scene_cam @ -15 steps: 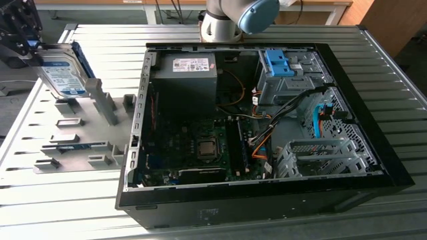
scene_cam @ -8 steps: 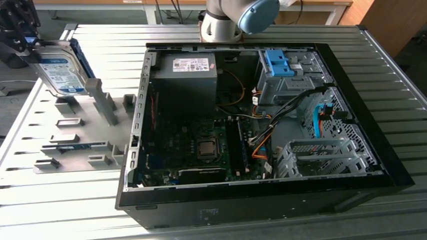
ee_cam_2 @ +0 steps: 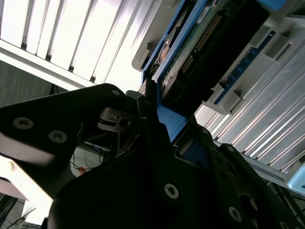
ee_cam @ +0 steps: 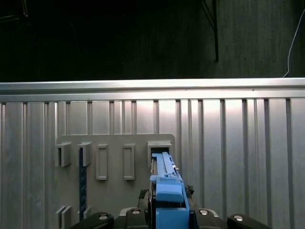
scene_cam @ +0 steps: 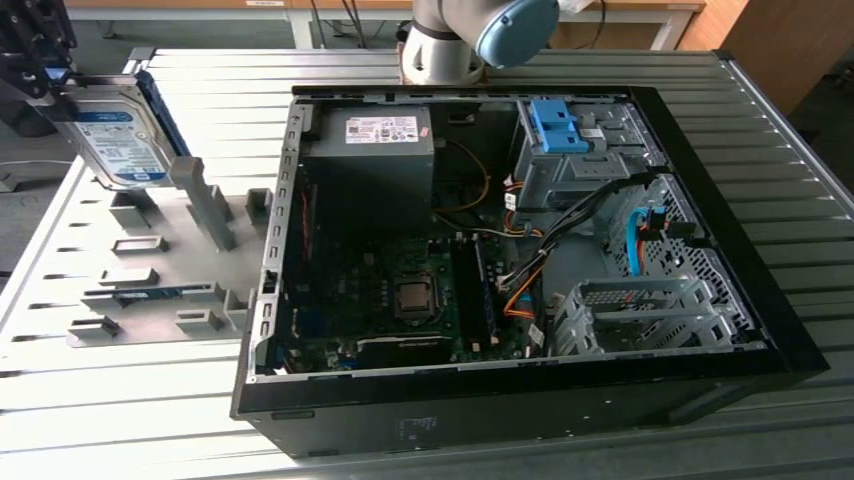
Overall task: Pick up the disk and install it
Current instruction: 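Pick up the disk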
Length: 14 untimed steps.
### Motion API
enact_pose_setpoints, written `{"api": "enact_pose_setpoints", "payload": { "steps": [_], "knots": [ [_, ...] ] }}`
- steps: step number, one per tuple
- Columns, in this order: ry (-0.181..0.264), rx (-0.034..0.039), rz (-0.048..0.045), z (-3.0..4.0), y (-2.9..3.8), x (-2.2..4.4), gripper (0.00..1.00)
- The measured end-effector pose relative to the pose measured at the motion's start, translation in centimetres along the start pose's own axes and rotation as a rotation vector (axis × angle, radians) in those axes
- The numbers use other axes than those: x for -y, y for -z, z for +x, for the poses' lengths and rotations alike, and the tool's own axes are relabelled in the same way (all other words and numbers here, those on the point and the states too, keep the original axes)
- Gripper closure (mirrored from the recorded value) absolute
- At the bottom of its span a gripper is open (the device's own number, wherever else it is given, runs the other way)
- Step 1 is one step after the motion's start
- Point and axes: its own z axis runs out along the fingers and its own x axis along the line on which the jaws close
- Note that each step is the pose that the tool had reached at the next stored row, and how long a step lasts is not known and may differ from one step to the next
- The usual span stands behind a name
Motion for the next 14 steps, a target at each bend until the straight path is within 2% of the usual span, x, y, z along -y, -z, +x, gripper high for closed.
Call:
{"api": "enact_pose_setpoints", "payload": {
  "steps": [9,14],
  "knots": [
    [0.000,0.0006,0.0001,-0.01,0.71,-0.01,0.63],
    [0.000,0.0008,0.0000,-0.01,0.84,-0.01,0.63]
  ]
}}
